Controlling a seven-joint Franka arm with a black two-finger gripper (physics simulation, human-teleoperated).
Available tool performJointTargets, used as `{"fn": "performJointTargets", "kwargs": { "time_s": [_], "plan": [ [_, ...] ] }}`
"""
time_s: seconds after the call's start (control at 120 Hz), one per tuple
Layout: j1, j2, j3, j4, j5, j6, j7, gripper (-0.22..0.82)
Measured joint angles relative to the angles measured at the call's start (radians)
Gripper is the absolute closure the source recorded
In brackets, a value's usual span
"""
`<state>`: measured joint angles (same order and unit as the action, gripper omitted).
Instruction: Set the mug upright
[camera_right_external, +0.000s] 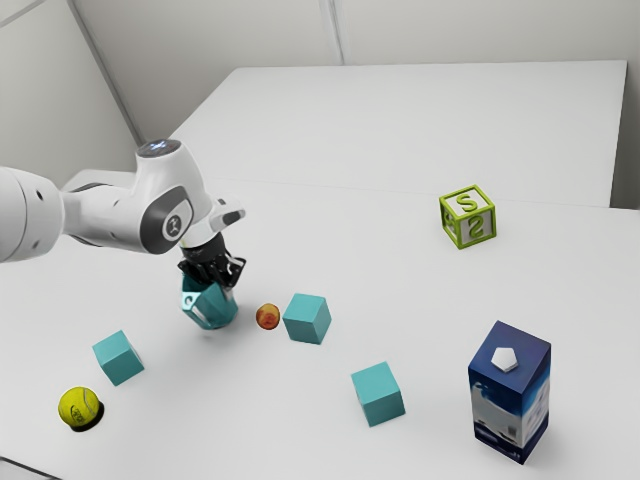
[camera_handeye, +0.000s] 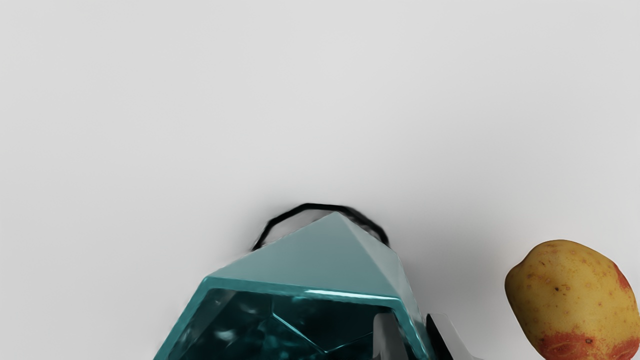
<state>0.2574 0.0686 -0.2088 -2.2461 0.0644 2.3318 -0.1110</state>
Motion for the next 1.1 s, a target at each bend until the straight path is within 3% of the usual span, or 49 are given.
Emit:
{"fn": "performJointTargets", "kwargs": {
  "time_s": [0.358, 0.492, 0.725, 1.1],
  "plan": [
    [-0.016, -0.071, -0.003, 0.014, -0.017, -0.01, -0.002, 0.26],
    [-0.025, -0.109, -0.003, 0.061, -0.043, -0.071, -0.001, 0.15],
    [-0.041, -0.116, -0.011, 0.238, -0.085, -0.263, -0.001, 0.07],
    [-0.042, -0.096, -0.026, 0.512, -0.107, -0.555, -0.004, 0.03]
  ]
}}
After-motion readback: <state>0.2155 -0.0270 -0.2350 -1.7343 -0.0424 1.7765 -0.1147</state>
